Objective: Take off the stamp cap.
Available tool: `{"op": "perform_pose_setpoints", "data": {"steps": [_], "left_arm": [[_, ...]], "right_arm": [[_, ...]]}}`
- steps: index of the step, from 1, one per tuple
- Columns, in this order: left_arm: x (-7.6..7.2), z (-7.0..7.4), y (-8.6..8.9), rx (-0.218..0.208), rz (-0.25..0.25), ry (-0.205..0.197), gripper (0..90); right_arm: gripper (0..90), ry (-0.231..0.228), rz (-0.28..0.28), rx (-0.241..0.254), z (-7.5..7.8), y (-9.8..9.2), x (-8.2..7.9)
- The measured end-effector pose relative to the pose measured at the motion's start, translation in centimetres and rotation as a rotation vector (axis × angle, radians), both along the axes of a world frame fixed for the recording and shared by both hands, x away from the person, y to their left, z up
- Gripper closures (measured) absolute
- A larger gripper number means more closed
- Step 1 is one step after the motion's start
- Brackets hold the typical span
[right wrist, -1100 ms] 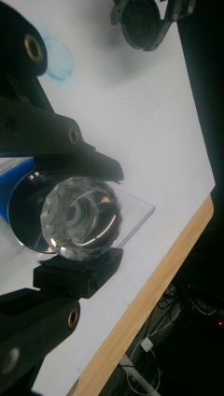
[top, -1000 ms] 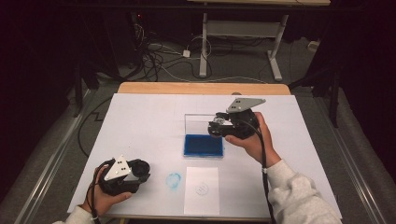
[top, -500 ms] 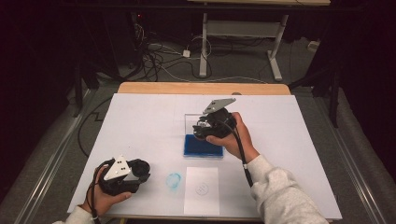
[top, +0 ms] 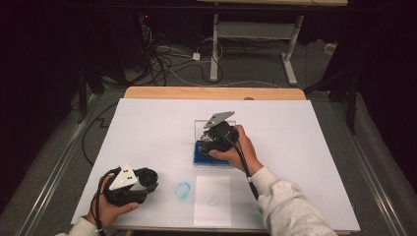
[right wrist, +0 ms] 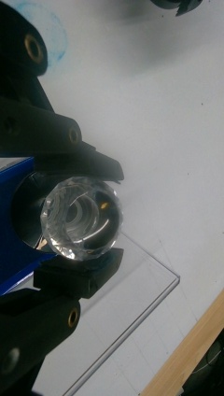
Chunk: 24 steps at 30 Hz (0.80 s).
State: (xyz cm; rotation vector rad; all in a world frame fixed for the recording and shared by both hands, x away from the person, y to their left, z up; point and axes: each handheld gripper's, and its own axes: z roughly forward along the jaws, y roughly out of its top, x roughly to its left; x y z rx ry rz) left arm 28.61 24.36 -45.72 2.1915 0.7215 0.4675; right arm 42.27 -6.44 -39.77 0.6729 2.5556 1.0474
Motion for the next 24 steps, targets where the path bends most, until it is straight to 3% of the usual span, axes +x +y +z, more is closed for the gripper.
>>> {"op": "perform_pose_setpoints", "data": {"steps": [6,24], "left_arm": [[0.0,0.0,0.1,-0.002,0.002,-0.001,36.9],[0.1,0.0,0.1,-0.002,0.002,0.005,36.9]], "right_arm": [[57.0,0.019,0.002,-0.012,-1.0,0.2,0.0],[57.0,0.045,-0.001,-0.018,-2.1,0.4,0.1]]}}
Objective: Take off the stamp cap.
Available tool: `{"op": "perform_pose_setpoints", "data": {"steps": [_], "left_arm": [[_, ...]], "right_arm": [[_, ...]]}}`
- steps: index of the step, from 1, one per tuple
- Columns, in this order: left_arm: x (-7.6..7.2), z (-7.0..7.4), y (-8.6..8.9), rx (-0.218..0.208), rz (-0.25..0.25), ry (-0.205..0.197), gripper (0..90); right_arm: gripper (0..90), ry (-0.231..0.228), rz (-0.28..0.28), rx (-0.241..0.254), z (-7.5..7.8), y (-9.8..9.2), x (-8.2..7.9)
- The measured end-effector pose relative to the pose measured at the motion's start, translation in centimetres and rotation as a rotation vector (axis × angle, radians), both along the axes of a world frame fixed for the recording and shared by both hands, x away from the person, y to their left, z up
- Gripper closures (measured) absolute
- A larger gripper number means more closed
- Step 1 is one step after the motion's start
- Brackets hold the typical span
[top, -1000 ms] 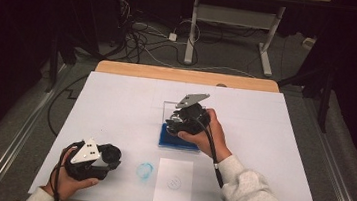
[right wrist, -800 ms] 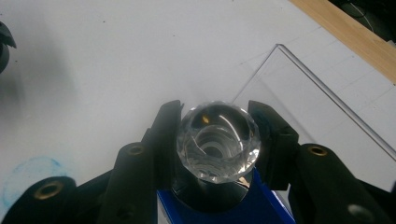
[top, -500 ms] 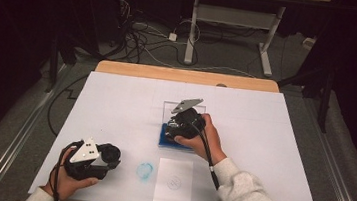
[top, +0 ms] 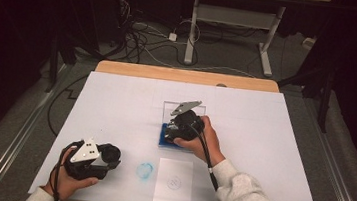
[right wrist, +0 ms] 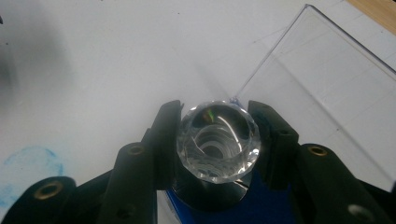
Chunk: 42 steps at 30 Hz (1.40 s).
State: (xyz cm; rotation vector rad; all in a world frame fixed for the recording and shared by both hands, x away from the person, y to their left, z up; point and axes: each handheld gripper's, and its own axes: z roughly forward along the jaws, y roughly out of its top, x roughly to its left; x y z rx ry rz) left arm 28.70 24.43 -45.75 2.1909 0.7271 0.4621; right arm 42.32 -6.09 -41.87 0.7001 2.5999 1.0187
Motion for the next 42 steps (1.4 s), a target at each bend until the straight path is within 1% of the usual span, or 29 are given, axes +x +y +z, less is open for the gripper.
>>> {"op": "perform_pose_setpoints", "data": {"steps": [4,7,12,15,17,19,22,24,25,26,27,31,33,34,35,37,42], "left_arm": [[0.0,0.0,0.0,0.004,0.0,0.001,36.9],[0.0,0.0,0.0,0.003,-0.001,0.001,36.8],[0.0,-0.1,-0.1,0.001,-0.002,0.002,36.8],[0.0,0.0,-0.1,0.001,-0.003,0.003,36.8],[0.0,-0.1,-0.1,0.0,-0.006,0.008,36.8],[0.0,-0.1,-0.1,0.007,-0.006,0.006,36.8],[0.0,-0.1,-0.2,0.008,-0.01,0.007,36.8],[0.0,-0.1,-0.2,0.008,-0.009,0.006,36.8],[-0.1,-0.1,-0.4,-0.009,-0.002,0.016,36.8],[0.0,-0.1,-0.3,0.01,-0.011,0.006,36.8],[0.0,-0.1,-0.3,0.013,-0.013,0.007,36.8],[-0.1,0.0,-0.4,0.015,-0.015,0.006,36.8],[-0.2,-0.1,-0.4,0.003,-0.009,0.012,36.8],[-0.1,0.0,-0.3,0.014,-0.015,0.006,36.8],[-0.2,-0.1,-0.4,0.001,-0.009,0.013,36.8],[-0.1,-0.1,-0.4,0.015,-0.016,0.006,36.8],[-0.1,0.0,-0.4,0.014,-0.018,0.005,36.8]], "right_arm": [[57.0,0.002,0.005,-0.003,-0.2,0.1,0.1],[57.0,-0.01,0.005,-0.003,-0.1,0.1,0.1],[57.0,-0.004,0.003,0.004,-0.4,0.1,0.3],[57.0,-0.01,-0.002,-0.009,-0.8,0.4,0.4],[57.0,-0.003,-0.012,0.012,-0.9,0.3,0.5],[56.9,0.002,-0.023,0.02,-1.0,0.3,0.6],[56.9,-0.001,-0.028,0.013,-1.0,0.3,0.5],[56.9,0.004,-0.029,0.021,-1.1,0.2,0.6],[56.9,0.004,-0.03,0.021,-1.1,0.2,0.5],[56.9,-0.001,-0.03,0.014,-1.1,0.2,0.4],[56.9,-0.003,-0.031,0.013,-1.1,0.2,0.4],[56.9,-0.003,-0.034,0.013,-1.1,0.1,0.4],[56.9,-0.004,-0.035,0.017,-1.2,0.1,0.4],[56.9,-0.003,-0.037,0.021,-1.2,0.1,0.4],[56.9,-0.003,-0.037,0.022,-1.2,0.1,0.4],[56.9,-0.007,-0.039,0.014,-1.2,0.2,0.3],[56.8,-0.014,-0.043,-0.002,-1.1,0.4,0.2]]}}
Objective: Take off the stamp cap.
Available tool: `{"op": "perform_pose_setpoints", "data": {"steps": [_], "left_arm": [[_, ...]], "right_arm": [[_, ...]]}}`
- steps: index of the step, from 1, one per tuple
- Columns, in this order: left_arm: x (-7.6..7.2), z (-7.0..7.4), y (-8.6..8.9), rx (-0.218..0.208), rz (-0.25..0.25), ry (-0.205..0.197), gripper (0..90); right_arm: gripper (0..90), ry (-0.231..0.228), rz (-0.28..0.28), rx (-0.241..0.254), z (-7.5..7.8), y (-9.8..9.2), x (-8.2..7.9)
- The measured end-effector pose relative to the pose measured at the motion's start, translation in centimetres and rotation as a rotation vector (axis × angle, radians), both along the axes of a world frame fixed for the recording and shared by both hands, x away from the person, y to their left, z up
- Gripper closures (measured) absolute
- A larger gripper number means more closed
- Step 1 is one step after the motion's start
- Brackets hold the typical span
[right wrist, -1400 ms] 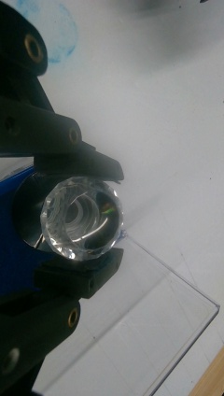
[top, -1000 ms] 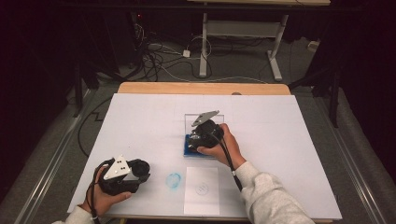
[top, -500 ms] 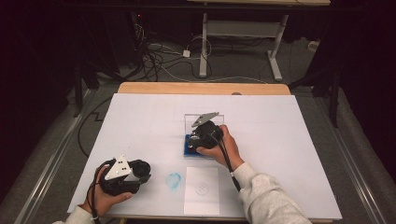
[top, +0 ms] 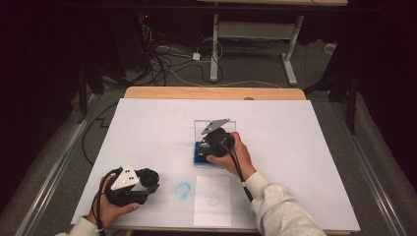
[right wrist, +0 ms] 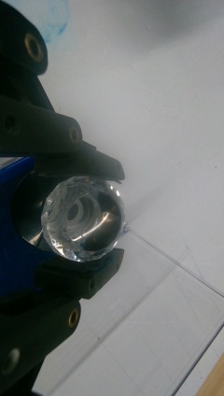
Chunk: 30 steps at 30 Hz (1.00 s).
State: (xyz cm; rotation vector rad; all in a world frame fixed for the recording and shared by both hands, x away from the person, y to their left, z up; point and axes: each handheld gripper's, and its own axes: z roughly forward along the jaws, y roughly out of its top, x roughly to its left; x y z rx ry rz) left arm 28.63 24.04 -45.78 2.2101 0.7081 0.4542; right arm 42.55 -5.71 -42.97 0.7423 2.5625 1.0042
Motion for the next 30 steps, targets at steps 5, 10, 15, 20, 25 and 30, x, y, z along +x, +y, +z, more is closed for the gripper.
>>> {"op": "perform_pose_setpoints", "data": {"steps": [5,10,15,20,25,30], "left_arm": [[-0.04,0.03,-0.04,0.0,-0.004,-0.001,36.8],[-0.09,-0.05,-0.06,-0.007,-0.001,0.006,36.8],[-0.01,-0.04,-0.01,-0.001,-0.005,0.005,36.8],[-0.01,0.03,-0.07,-0.001,-0.01,0.002,36.8],[-0.04,0.01,-0.13,0.0,-0.014,0.004,36.8],[-0.13,-0.07,-0.14,-0.006,-0.012,0.01,36.8]], "right_arm": [[56.8,-0.001,-0.003,0.001,-0.03,-0.07,-0.06],[56.9,0.005,-0.001,0.008,-0.01,-0.19,0.14],[56.8,-0.016,-0.01,-0.01,-0.04,0.17,-0.24],[56.8,-0.015,-0.007,-0.013,-0.04,0.15,-0.17],[56.7,-0.009,-0.011,-0.01,-0.06,0.05,-0.21],[56.7,-0.019,-0.007,-0.007,-0.16,0.03,-0.21]]}}
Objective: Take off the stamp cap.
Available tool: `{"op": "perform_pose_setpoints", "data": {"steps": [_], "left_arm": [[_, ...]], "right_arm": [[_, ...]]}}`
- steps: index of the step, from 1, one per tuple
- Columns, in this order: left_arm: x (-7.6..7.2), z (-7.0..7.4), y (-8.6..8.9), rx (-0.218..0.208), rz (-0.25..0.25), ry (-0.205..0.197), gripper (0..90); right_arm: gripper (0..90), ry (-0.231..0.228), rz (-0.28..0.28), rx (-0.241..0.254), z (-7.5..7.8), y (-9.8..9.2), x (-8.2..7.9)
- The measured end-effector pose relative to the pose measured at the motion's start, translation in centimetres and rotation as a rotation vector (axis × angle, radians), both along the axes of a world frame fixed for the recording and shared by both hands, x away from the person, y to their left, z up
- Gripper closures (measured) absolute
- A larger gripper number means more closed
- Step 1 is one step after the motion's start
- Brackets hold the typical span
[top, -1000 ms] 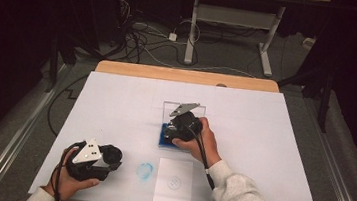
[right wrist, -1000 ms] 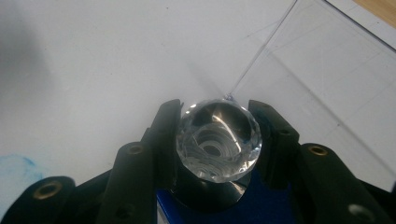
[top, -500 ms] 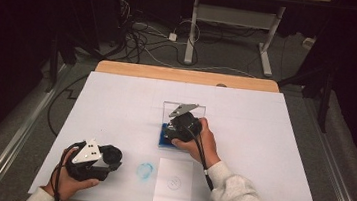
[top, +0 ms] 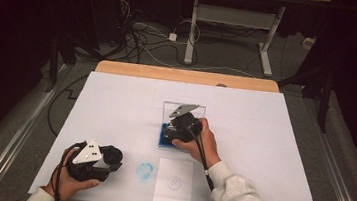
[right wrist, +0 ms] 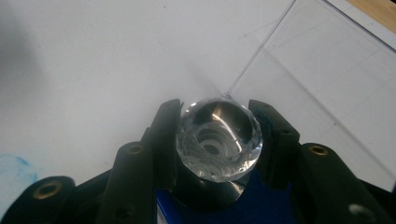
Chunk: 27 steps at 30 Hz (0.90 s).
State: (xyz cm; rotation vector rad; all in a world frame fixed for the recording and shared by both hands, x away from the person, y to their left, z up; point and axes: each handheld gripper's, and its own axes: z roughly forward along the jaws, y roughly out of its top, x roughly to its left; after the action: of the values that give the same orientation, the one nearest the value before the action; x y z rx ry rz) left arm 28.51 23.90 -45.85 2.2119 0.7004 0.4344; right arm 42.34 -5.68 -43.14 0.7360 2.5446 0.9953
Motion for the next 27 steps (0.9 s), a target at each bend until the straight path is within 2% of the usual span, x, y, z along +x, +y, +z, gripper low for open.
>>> {"op": "perform_pose_setpoints", "data": {"steps": [4,18,23,27], "left_arm": [[0.05,0.05,0.07,0.005,-0.003,-0.005,36.8],[-0.03,0.03,0.05,0.003,-0.005,0.001,36.8],[0.02,0.06,0.04,0.015,-0.012,0.001,36.8],[0.01,0.02,0.03,0.0,-0.005,0.003,36.8]], "right_arm": [[56.7,-0.012,0.0,-0.008,-0.03,0.07,-0.15],[56.6,-0.003,-0.002,-0.001,-0.03,-0.03,-0.11],[56.6,-0.007,0.0,-0.008,-0.01,0.01,-0.15],[56.7,-0.006,0.003,-0.015,0.08,0.06,-0.08]]}}
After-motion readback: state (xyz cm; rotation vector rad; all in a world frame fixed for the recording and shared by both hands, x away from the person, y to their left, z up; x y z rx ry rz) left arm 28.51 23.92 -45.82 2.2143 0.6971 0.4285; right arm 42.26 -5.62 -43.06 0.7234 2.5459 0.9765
